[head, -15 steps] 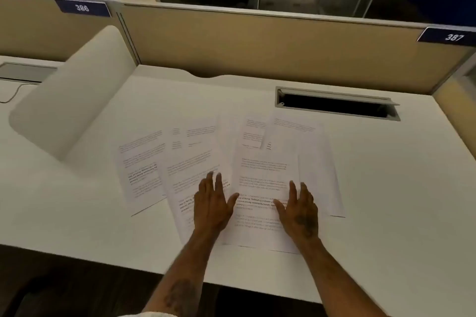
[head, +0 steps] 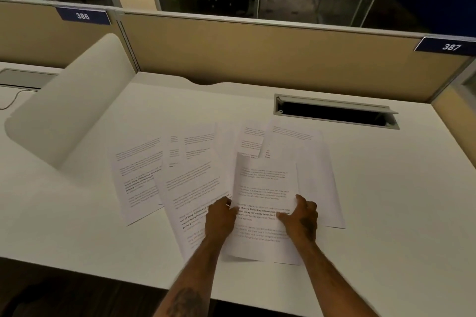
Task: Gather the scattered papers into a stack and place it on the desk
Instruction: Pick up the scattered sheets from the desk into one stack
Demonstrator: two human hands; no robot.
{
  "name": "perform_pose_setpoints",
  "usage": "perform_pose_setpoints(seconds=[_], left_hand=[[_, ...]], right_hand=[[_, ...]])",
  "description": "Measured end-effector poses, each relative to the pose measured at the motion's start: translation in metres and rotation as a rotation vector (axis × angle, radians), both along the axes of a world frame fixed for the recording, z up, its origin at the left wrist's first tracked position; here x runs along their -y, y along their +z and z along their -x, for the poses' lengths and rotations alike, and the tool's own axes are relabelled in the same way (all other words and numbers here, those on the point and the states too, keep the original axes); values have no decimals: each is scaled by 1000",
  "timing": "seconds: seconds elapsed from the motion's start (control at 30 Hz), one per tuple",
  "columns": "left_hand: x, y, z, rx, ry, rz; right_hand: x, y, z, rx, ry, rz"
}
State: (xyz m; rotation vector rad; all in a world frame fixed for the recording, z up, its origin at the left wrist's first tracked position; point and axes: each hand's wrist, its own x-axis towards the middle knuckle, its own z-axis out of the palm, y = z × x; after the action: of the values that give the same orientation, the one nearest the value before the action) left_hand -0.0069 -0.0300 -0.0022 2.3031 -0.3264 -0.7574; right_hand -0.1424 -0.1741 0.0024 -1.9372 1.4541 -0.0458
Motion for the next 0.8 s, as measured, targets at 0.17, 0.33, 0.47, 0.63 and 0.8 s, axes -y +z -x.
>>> perform_pose_setpoints(seconds=[0.17,0.33,0.47,0.63,0.8], left_hand=[[-11,16,-7,-126,70,289],[-39,35,-22,-249,196,459],[-72,47,-34,-403,228,612],[-113,45,-41,-467,327,785],[-177,34,-54,-405,496,732]], right_hand=[[9,10,-5,161,-97,-63],[17,27,-22,469,-76,-349],[10,45,-44,591,95,-498],[-19,52,-79,591,293,-578],[-43,37,-108,356,300,-254]])
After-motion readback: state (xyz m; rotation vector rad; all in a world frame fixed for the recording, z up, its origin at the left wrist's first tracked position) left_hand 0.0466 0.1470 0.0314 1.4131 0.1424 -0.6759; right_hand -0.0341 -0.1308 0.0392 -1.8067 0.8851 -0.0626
